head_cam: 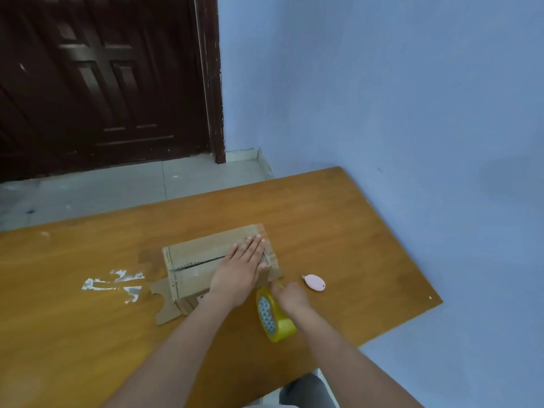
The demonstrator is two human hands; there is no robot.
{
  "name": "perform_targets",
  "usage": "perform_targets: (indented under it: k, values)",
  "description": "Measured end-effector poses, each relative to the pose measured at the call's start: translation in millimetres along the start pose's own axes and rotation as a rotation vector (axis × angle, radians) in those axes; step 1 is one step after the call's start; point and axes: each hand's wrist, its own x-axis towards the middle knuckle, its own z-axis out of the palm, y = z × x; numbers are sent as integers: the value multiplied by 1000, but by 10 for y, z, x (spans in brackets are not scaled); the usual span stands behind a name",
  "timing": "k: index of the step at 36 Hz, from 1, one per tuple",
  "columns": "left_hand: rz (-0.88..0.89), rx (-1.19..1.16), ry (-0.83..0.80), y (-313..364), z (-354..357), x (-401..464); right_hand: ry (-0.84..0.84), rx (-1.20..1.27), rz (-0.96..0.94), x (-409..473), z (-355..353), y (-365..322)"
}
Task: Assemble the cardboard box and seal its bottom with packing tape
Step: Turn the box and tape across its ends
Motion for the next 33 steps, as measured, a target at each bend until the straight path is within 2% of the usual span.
perform_targets:
  k: [4, 9, 13, 17, 23, 26, 33]
  values:
    - [-1, 1, 14, -9, 28, 7, -38, -8, -13, -61, -9, 15]
    - [-4, -31, 33, -25, 32, 14, -179, 375, -124, -209, -2, 245]
    - [-10, -41, 42, -25, 18, 20, -202, 544, -179, -308, 16, 508]
    - [-9, -33, 30, -11, 5, 16, -137, 622, -249, -367, 18, 595]
    - [-7, -15, 9, -10, -14, 8, 7, 436, -289, -341, -41, 468]
    - [-7, -8, 1, -15, -16, 8, 36, 338, -257, -311, 19, 472]
    - [-18, -32, -16, 22, -28, -5, 90, 275, -140, -346, 135, 520]
